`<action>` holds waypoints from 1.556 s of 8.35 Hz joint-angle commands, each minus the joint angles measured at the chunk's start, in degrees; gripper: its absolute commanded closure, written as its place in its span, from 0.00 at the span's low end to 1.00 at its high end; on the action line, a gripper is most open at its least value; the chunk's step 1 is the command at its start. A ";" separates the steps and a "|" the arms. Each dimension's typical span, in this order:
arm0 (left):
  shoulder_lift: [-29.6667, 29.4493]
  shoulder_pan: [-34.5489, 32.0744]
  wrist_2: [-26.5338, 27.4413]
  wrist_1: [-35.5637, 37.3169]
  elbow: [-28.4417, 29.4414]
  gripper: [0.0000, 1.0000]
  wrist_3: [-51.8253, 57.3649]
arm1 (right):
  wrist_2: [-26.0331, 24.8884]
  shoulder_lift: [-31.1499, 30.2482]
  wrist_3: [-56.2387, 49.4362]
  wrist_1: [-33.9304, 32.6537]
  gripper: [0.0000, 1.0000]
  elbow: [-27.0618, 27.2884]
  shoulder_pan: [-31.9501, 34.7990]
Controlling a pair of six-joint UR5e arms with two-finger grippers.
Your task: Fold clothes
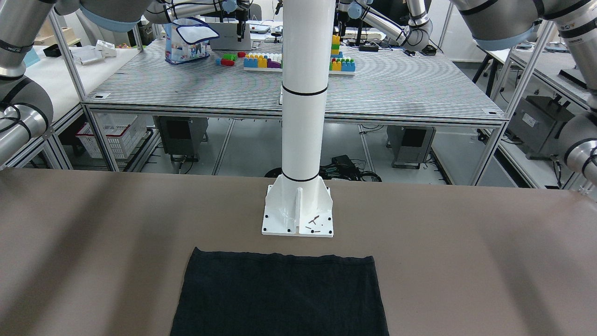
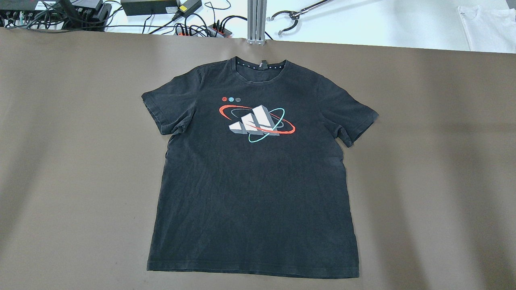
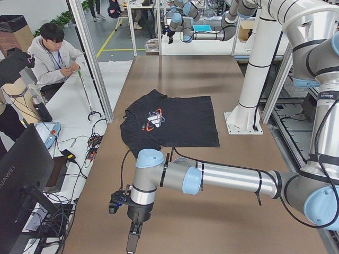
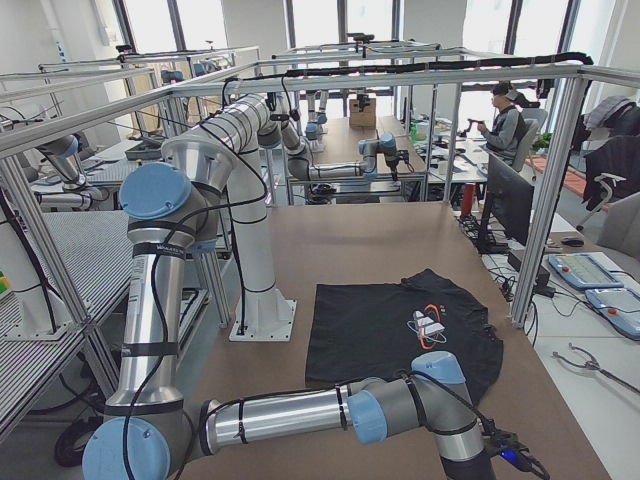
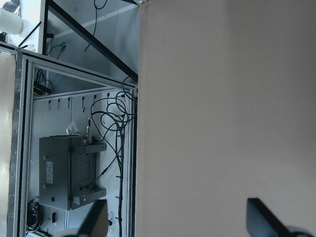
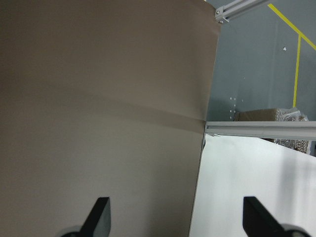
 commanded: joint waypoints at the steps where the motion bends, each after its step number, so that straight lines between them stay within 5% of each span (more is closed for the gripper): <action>1: -0.43 0.19 -1.17 -6.20 1.07 0.00 0.33 | -0.57 -0.42 -0.17 0.40 0.06 -0.13 -0.13; 7: -7.10 3.59 -9.95 -6.75 0.89 0.00 -1.16 | 0.91 1.24 1.84 2.50 0.06 -0.22 -2.13; 13: -14.83 20.11 -15.15 -19.11 9.49 0.00 -13.34 | 6.97 14.85 25.89 2.51 0.06 -5.04 -22.26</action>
